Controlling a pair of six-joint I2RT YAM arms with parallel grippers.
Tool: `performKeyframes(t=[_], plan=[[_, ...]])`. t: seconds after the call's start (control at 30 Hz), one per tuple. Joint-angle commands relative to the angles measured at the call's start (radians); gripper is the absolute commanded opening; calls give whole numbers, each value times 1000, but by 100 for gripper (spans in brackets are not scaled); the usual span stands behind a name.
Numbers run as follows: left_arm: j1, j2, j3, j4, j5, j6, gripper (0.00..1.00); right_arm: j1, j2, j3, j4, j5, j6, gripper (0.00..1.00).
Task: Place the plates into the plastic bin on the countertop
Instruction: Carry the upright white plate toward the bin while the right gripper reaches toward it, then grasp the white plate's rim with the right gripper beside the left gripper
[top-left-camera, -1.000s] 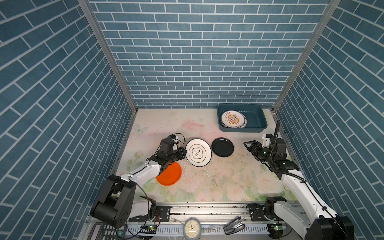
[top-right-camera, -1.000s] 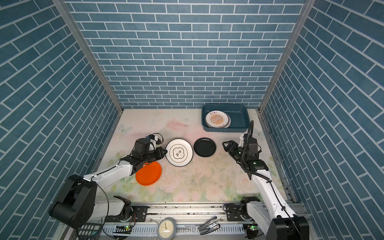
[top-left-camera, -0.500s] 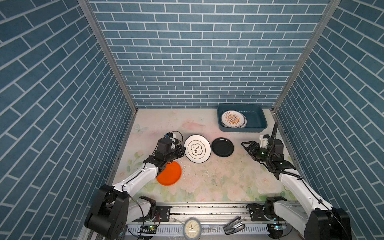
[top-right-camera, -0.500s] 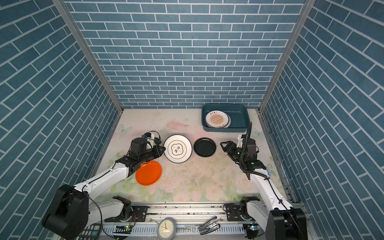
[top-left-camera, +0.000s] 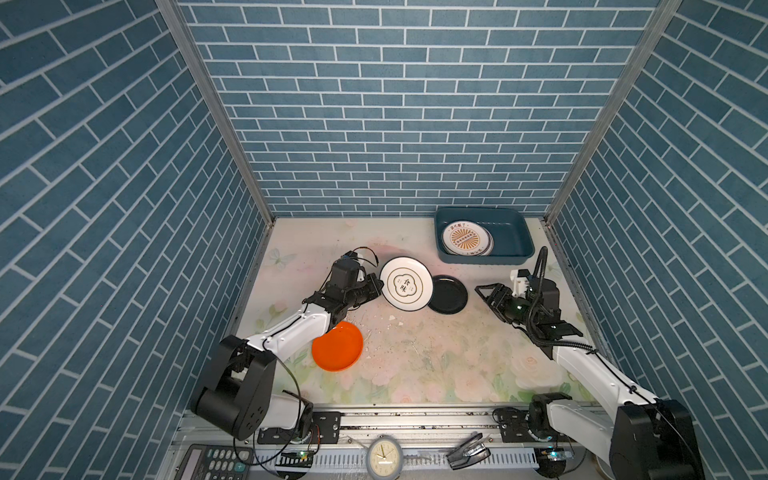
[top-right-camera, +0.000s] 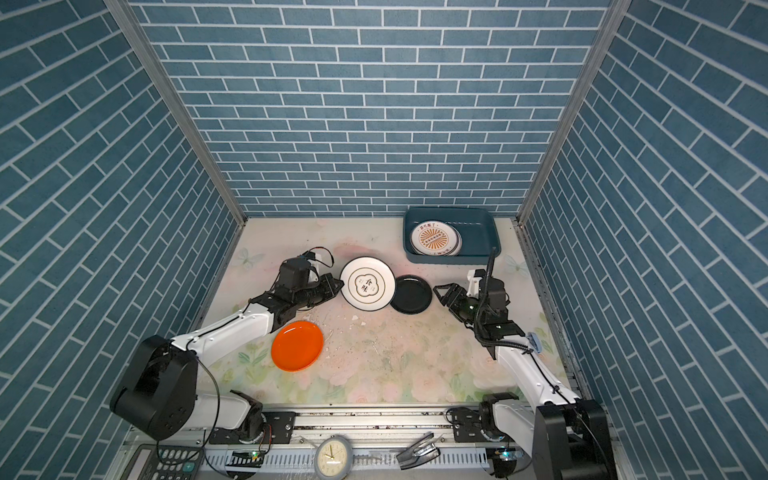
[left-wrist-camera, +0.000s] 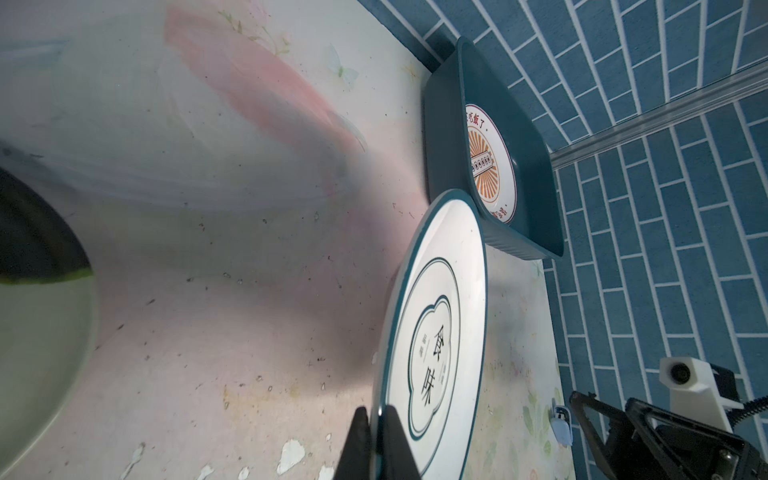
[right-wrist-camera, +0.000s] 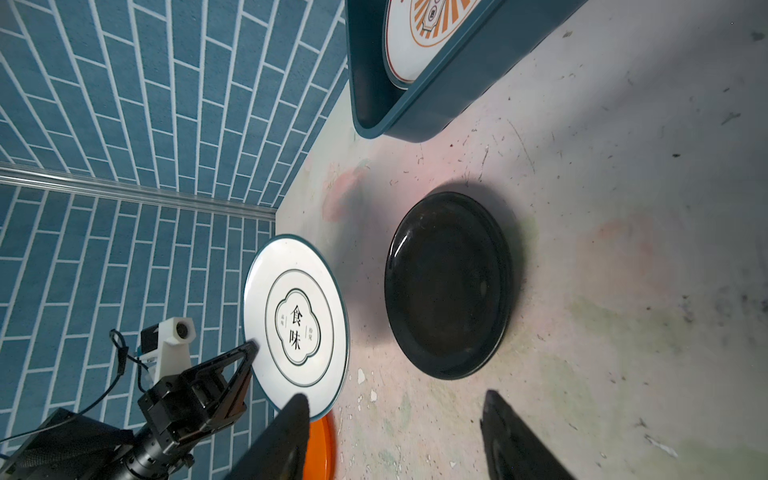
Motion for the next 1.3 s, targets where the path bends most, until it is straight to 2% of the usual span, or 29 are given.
performKeyframes(t=[0.0, 0.1, 0.53, 0.93, 1.03, 1.17, 1.27], plan=[[-20, 52, 76, 47, -18, -29, 0, 7, 47, 43, 68, -69, 28, 66], [-38, 115, 141, 47, -19, -42, 0, 10, 99, 65, 135, -108, 62, 66], [-101, 301, 406, 18, 19, -45, 0, 14, 226, 135, 176, -168, 51, 66], [-129, 309, 402, 64, 52, -97, 0, 13, 302, 142, 229, -173, 60, 66], [-148, 298, 402, 51, 29, -86, 0, 14, 325, 143, 281, -173, 81, 66], [-164, 297, 397, 46, 40, -87, 0, 13, 351, 146, 316, -142, 91, 65], [-170, 300, 394, 39, 50, -91, 0, 13, 390, 156, 380, -163, 129, 58]])
